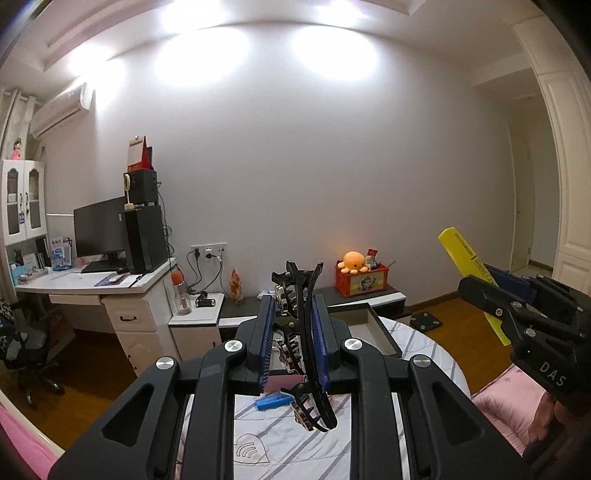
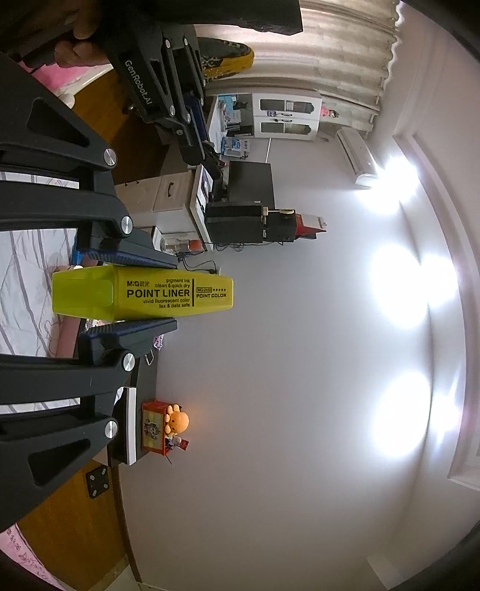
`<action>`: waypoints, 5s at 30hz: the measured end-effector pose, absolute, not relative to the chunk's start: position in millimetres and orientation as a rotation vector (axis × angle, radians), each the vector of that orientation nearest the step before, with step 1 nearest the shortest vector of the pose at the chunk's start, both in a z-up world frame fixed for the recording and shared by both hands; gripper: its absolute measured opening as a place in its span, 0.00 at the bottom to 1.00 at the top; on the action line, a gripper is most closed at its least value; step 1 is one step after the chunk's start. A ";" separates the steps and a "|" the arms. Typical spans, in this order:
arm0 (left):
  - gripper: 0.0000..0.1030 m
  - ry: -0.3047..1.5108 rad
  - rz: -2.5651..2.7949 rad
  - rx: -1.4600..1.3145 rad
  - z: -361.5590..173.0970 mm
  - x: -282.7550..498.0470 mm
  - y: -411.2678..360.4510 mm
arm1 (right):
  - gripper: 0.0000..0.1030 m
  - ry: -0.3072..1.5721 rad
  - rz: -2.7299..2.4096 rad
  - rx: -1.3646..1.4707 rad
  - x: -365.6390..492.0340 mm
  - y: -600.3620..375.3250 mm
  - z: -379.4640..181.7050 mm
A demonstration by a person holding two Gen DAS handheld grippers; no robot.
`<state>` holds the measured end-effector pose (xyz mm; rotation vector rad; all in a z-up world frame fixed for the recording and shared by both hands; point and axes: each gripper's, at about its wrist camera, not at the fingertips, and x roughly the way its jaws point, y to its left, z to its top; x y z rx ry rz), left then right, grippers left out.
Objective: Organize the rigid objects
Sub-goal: 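Carry the hair clip and highlighter over the pink box with both tools, then lower the clip and highlighter into the pink box and open both tools, then withdraw both tools from the pink box toward the jar and blue marker, then grasp the rose-gold jar with the right tool while the left tool grasps the blue marker, then lower the marker and jar into the pink box and open both tools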
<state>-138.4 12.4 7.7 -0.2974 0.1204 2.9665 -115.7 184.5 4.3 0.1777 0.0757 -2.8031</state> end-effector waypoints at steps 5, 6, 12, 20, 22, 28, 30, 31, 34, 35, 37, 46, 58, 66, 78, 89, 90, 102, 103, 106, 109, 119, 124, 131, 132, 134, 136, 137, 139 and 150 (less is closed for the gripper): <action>0.19 0.127 2.974 -0.312 5.5 -146.7 11.9 | 0.26 0.068 -2.796 0.199 -122.8 186.7 0.6; 0.19 0.128 2.979 -0.310 6.0 -147.5 12.7 | 0.26 0.067 -2.797 0.201 -124.6 186.8 0.2; 0.19 0.134 2.979 -0.308 6.7 -165.4 16.5 | 0.26 0.062 -2.793 0.214 -139.4 190.1 -2.1; 0.19 0.178 2.953 -0.362 0.5 -209.9 32.8 | 0.26 0.047 -2.794 0.245 -174.6 196.6 -6.4; 0.19 0.196 2.941 -0.392 -5.5 -223.9 39.7 | 0.26 0.043 -2.793 0.266 -186.9 197.8 -10.5; 0.20 0.237 2.890 -0.514 -32.9 -281.0 63.9 | 0.26 0.005 -2.794 0.362 -234.2 207.1 -33.9; 0.20 0.243 2.869 -0.555 -43.3 -300.8 70.7 | 0.26 -0.012 -2.789 0.409 -254.3 210.5 -44.1; 0.20 0.244 2.858 -0.580 -49.8 -312.0 74.0 | 0.26 -0.018 -2.790 0.430 -263.7 212.1 -49.4; 0.20 0.240 2.820 -0.652 -68.0 -338.7 83.0 | 0.26 -0.032 -2.783 0.488 -288.5 214.9 -64.1; 0.20 0.241 2.812 -0.679 -75.6 -349.7 85.9 | 0.26 -0.035 -2.780 0.510 -297.3 215.8 -69.8; 0.20 0.240 2.795 -0.726 -87.7 -365.5 90.5 | 0.26 -0.040 -2.774 0.560 -315.4 216.3 -82.1; 0.21 0.172 2.713 -0.940 -148.5 -424.9 98.2 | 0.26 -0.043 -2.749 0.814 -375.1 220.2 -137.6; 0.76 0.132 2.795 -0.895 -139.0 -414.3 64.8 | 0.60 -0.036 -2.743 0.836 -377.6 215.3 -137.9; 0.91 0.146 2.826 -0.909 -135.6 -377.3 17.8 | 0.69 0.014 -2.711 0.806 -347.1 194.4 -126.1; 0.92 0.290 2.715 -1.107 -187.7 -353.7 -14.0 | 0.69 0.047 -2.613 0.927 -308.8 150.1 -152.2; 0.92 0.355 2.617 -1.187 -212.6 -369.8 -10.4 | 0.64 -0.019 -2.492 1.120 -332.8 120.7 -196.3; 0.92 0.358 2.604 -1.193 -214.9 -372.0 -8.9 | 0.55 -0.023 -2.486 1.134 -335.5 120.0 -198.6; 0.67 0.374 2.479 -1.205 -224.6 -387.2 18.9 | 0.48 -0.022 -2.470 1.151 -336.9 137.8 -200.7; 0.61 0.360 2.456 -1.206 -225.2 -386.3 21.1 | 0.48 -0.022 -2.476 1.154 -335.8 142.5 -200.0; 0.52 0.370 2.434 -1.201 -225.1 -380.3 29.6 | 0.48 -0.023 -2.499 1.161 -332.5 155.6 -197.6; 0.42 0.351 2.416 -1.218 -223.6 -374.0 35.3 | 0.48 -0.039 -2.515 1.168 -328.7 170.3 -197.3; 0.25 0.284 2.378 -1.212 -223.4 -339.1 64.0 | 0.48 -0.080 -2.526 1.148 -309.9 201.0 -192.1; 0.25 0.184 2.424 -1.205 -220.7 -336.6 63.4 | 0.48 -0.123 -2.527 1.127 -305.1 210.0 -192.6; 0.25 0.118 2.516 -1.116 -196.2 -329.5 53.5 | 0.48 -0.162 -2.580 1.037 -296.1 220.3 -178.3; 0.25 0.120 2.518 -1.113 -192.5 -328.9 52.9 | 0.48 -0.164 -2.590 1.018 -294.9 221.2 -174.3; 0.25 0.160 2.540 -1.096 -181.4 -324.8 53.9 | 0.48 -0.165 -2.596 0.991 -294.8 222.2 -166.8; 0.25 0.140 2.568 -1.049 -167.7 -323.5 49.5 | 0.48 -0.161 -2.604 0.961 -293.9 222.4 -158.9; 0.25 0.126 2.556 -1.021 -159.6 -322.8 48.2 | 0.48 -0.155 -2.608 0.941 -293.3 222.1 -153.8; 0.25 0.115 2.574 -0.974 -146.7 -322.2 45.9 | 0.48 -0.145 -2.615 0.905 -292.5 220.1 -142.8; 0.25 0.176 2.597 -0.864 -108.0 -360.0 68.9 | 0.48 -0.090 -2.638 0.774 -314.7 217.0 -104.5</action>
